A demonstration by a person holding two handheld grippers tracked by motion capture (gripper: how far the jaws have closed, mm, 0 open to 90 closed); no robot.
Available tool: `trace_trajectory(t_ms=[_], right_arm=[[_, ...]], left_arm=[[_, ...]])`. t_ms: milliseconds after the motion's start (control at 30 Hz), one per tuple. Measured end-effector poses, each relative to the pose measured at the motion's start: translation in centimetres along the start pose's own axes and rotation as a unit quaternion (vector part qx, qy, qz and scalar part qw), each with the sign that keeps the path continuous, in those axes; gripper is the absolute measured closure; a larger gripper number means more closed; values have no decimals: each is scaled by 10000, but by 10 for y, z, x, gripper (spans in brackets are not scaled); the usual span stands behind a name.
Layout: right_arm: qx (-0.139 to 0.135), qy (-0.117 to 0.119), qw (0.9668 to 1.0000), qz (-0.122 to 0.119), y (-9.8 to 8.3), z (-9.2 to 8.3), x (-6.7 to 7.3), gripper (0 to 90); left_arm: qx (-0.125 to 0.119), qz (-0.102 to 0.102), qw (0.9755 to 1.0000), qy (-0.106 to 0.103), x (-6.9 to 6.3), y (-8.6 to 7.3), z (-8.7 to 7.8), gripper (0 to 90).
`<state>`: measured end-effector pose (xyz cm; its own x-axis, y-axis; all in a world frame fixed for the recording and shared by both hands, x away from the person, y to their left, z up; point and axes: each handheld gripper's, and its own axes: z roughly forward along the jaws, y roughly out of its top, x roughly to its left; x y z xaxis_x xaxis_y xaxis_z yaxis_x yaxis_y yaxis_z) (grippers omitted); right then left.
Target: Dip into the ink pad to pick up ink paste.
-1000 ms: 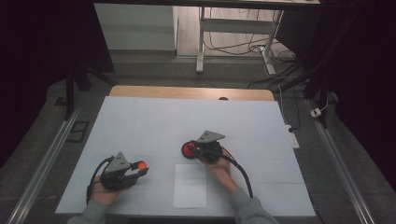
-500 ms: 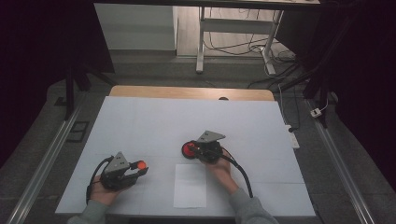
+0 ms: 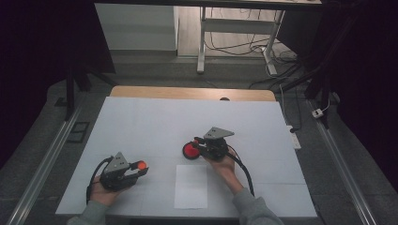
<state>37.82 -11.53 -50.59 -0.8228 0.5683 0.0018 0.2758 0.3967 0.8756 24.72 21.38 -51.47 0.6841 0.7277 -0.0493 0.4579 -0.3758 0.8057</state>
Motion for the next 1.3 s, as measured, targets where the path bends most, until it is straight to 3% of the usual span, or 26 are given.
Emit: trace_trajectory(t_ms=[333,1300], right_arm=[[-161,75,9997,137,4,-14,-5,730],[-329,276,9990,81,12,-38,3,730]], left_arm=[[18,5,10000,4,0,0,1,647],[18,-9,10000,31,2,0,2,647]])
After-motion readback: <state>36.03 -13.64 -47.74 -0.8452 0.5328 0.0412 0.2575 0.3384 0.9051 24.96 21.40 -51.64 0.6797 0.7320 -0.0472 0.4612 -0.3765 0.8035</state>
